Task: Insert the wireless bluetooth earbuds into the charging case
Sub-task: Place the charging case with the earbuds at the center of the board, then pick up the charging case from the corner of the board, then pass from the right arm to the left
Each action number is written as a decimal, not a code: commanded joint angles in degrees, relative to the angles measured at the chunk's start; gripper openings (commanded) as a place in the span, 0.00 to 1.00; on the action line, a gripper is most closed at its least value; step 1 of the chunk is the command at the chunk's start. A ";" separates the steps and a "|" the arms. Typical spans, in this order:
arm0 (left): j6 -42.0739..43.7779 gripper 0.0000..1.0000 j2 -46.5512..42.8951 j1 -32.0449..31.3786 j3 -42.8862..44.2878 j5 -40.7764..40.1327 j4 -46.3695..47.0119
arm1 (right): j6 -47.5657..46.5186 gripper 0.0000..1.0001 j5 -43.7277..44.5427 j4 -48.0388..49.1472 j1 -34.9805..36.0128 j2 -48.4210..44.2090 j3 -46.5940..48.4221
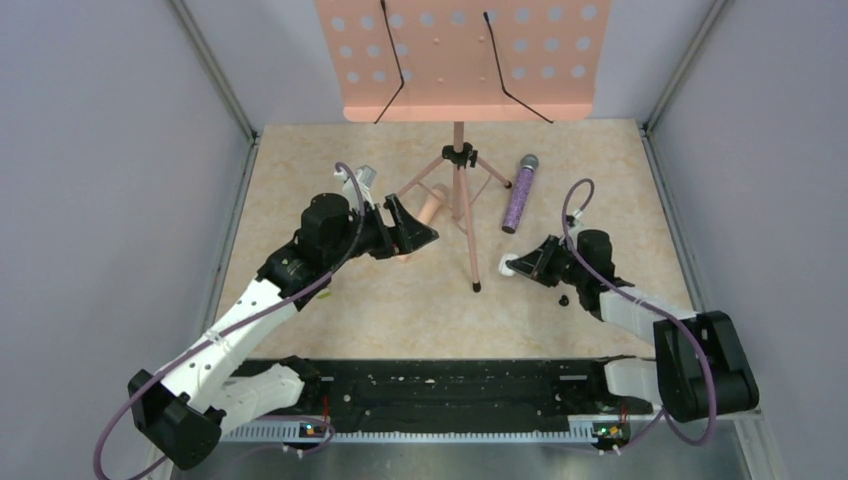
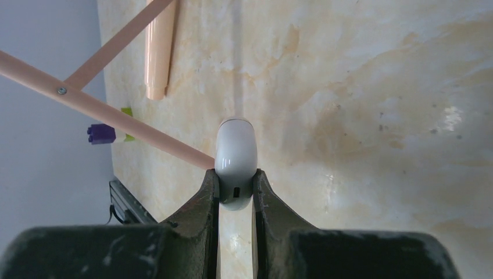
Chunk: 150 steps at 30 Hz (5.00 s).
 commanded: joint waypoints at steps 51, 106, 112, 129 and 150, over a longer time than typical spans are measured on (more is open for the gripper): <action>12.74 0.89 23.69 -28.33 8.59 -9.35 0.16 | -6.81 0.59 42.07 -27.70 -8.12 22.90 29.85; -2.66 0.89 35.93 -27.36 7.26 -9.00 33.12 | 7.26 0.16 11.32 -46.43 -1.09 -30.39 14.94; -2.79 0.82 38.41 -27.45 9.10 -7.12 33.29 | 7.40 0.17 9.23 -46.67 -1.09 -28.41 16.53; -4.79 0.56 40.98 -27.38 10.76 -10.56 33.38 | 10.54 0.16 4.67 -43.88 -0.45 -27.79 15.83; -11.59 0.00 36.01 -21.39 0.01 6.46 47.99 | 6.14 0.78 5.91 -41.47 -0.69 -30.11 18.08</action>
